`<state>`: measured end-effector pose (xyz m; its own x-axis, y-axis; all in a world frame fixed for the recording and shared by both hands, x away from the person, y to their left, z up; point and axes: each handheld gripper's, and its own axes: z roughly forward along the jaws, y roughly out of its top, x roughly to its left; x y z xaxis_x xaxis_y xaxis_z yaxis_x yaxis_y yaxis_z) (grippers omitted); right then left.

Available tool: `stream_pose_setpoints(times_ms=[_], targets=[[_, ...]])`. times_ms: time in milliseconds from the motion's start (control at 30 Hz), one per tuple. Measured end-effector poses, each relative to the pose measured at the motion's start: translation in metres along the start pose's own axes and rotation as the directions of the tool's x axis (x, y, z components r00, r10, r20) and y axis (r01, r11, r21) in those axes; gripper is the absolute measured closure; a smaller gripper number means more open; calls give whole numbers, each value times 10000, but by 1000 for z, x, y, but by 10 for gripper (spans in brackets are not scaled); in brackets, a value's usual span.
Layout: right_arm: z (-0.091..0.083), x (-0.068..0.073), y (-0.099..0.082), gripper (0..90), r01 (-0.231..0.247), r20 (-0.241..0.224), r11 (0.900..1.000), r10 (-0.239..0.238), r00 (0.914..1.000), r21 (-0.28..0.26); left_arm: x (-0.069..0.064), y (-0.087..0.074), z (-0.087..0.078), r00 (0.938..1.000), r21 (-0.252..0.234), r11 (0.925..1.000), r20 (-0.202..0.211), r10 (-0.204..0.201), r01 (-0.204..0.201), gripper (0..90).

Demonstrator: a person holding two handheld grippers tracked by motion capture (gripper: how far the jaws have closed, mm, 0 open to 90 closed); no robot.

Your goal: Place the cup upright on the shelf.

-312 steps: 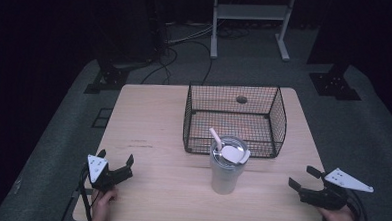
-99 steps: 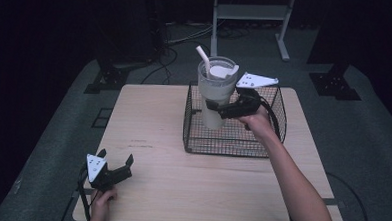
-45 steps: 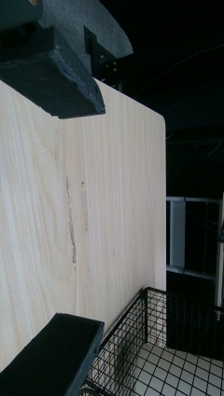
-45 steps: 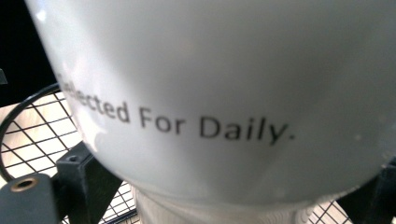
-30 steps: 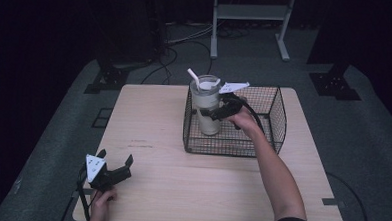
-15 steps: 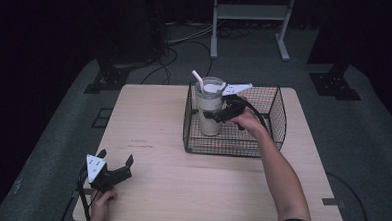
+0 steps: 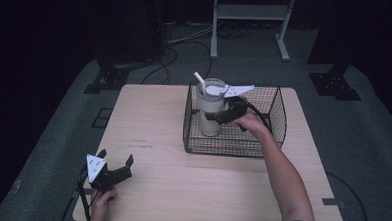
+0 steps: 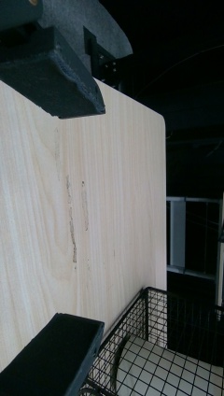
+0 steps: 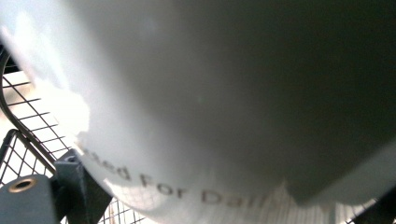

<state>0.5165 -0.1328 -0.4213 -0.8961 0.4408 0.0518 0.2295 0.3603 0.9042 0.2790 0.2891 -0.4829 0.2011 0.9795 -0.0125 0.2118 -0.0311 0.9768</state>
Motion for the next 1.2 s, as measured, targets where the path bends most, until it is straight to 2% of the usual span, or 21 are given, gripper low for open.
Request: stream_pose_setpoints(times_ms=[300,367,633,1200], targets=[[-5,2,-4,73,128,3,9999,-128,9999,-42,0,0,0,10000,-14,10000,28,6,-6,0],[-7,2,-4,72,158,16,9998,-158,9999,81,-1,0,0,10000,-15,10000,35,29,-29,0],[-9,4,-4,72,330,216,9994,-332,9992,108,-1,0,0,10000,-4,10000,19,65,-65,0],[-18,6,-6,75,254,353,9995,-261,9990,213,-1,0,0,9999,-32,9999,26,105,-105,0]])
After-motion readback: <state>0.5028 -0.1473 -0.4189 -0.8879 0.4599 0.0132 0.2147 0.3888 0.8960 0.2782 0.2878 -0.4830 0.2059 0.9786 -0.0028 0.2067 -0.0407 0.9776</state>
